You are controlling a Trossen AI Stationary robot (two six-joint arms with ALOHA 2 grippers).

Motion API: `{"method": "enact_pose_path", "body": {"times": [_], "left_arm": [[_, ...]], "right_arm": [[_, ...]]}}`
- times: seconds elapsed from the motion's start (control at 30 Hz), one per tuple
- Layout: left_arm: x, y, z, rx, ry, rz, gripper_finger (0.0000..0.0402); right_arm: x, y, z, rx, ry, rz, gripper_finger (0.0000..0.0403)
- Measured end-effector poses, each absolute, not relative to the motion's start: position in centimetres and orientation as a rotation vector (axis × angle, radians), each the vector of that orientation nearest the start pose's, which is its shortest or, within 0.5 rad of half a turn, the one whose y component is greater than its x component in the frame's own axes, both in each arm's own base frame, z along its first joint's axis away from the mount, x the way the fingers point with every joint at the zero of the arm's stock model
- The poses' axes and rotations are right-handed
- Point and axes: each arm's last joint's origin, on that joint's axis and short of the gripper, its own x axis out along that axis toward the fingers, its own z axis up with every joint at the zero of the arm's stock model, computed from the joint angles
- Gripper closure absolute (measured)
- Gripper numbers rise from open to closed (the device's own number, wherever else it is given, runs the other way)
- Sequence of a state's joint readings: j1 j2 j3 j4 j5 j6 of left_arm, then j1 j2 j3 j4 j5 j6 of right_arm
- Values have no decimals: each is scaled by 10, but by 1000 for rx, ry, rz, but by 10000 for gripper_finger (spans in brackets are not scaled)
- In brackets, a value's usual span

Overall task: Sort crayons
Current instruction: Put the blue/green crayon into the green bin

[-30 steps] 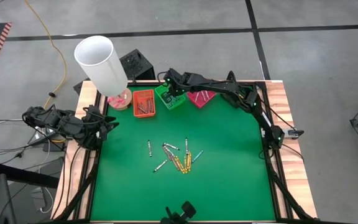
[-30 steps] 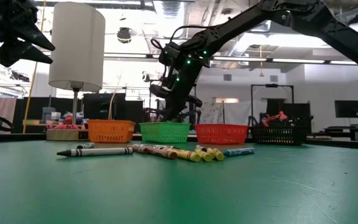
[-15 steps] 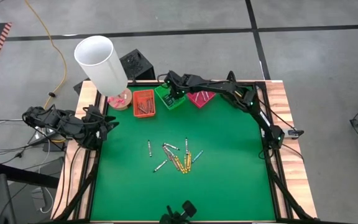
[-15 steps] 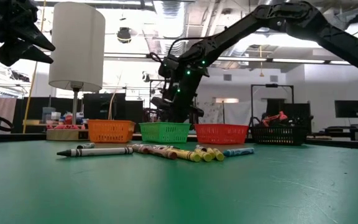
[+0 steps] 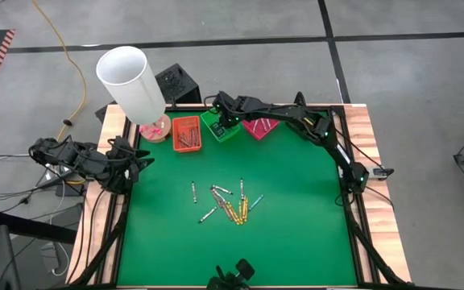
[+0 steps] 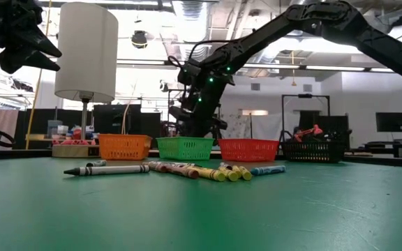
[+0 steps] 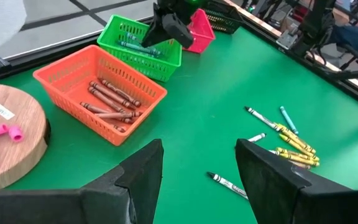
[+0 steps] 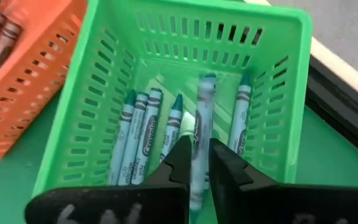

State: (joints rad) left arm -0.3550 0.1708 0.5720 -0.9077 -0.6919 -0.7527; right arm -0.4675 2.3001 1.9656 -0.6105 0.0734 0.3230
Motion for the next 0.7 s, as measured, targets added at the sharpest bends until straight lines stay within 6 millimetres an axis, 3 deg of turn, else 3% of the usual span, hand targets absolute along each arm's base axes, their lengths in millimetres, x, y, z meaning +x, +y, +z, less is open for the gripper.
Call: {"method": "enact_pose_path", "body": {"times": [0.23,0.43,0.57,0.7], "left_arm": [[44,4,256,-474,284,484,210],[47,3,261,-470,238,467,210],[49,2,269,-421,192,429,210],[51,0,275,-390,168,349,210]], "right_arm": [[449,-229,203,445,856,-632,346],[449,-222,244,395,901,-597,345],[440,-197,280,343,1051,-535,345],[425,-155,295,299,1252,-458,345]]}}
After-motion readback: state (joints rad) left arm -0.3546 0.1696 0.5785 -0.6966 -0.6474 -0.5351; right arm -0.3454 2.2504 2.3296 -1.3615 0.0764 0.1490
